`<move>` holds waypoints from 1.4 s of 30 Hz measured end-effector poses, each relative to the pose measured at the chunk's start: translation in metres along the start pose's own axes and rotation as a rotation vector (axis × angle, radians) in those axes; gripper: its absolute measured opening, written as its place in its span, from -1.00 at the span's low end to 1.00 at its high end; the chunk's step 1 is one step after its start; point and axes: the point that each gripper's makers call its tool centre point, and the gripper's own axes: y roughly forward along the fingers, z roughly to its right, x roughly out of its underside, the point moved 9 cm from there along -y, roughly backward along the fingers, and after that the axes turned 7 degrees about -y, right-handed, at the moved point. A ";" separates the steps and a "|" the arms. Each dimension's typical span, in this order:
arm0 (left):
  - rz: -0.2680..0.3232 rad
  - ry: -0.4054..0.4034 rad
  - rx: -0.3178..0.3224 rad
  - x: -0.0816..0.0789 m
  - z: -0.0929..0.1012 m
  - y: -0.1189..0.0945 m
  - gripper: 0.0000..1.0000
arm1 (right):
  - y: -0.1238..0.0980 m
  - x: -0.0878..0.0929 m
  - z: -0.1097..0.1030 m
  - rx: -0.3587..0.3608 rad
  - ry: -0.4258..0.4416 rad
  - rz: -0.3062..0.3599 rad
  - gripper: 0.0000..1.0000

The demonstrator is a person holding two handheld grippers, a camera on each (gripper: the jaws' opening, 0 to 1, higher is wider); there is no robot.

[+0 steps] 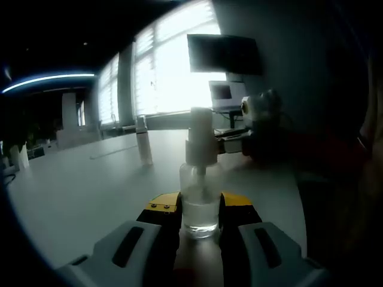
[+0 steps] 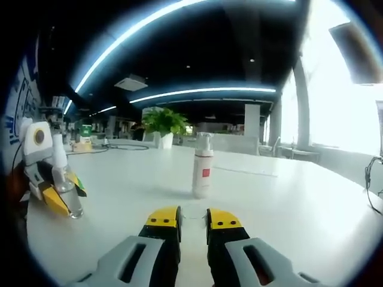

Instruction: Clamp pump bottle remove cover press pump head put on cover

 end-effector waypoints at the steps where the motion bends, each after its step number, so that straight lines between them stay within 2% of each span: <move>1: 0.000 -0.001 0.000 0.000 0.000 0.000 -0.69 | -0.002 -0.001 0.000 -0.001 0.016 0.009 -0.76; 10: -0.001 0.000 0.000 0.000 0.000 0.000 -0.69 | -0.011 -0.012 -0.005 -0.011 0.007 0.032 -0.76; 17: -0.001 0.001 -0.001 0.000 0.000 0.000 -0.69 | -0.021 -0.022 -0.011 -0.021 0.035 0.054 -0.76; 21: -0.002 0.001 -0.001 0.000 -0.001 0.000 -0.69 | -0.027 -0.034 -0.012 -0.018 0.045 0.084 -0.76; 27: -0.003 0.001 -0.001 0.000 0.000 0.000 -0.69 | -0.035 -0.060 -0.022 -0.069 0.097 0.139 -0.76; 42: -0.003 0.002 -0.001 0.000 -0.001 0.000 -0.69 | -0.048 -0.100 -0.045 -0.127 0.057 0.220 -0.76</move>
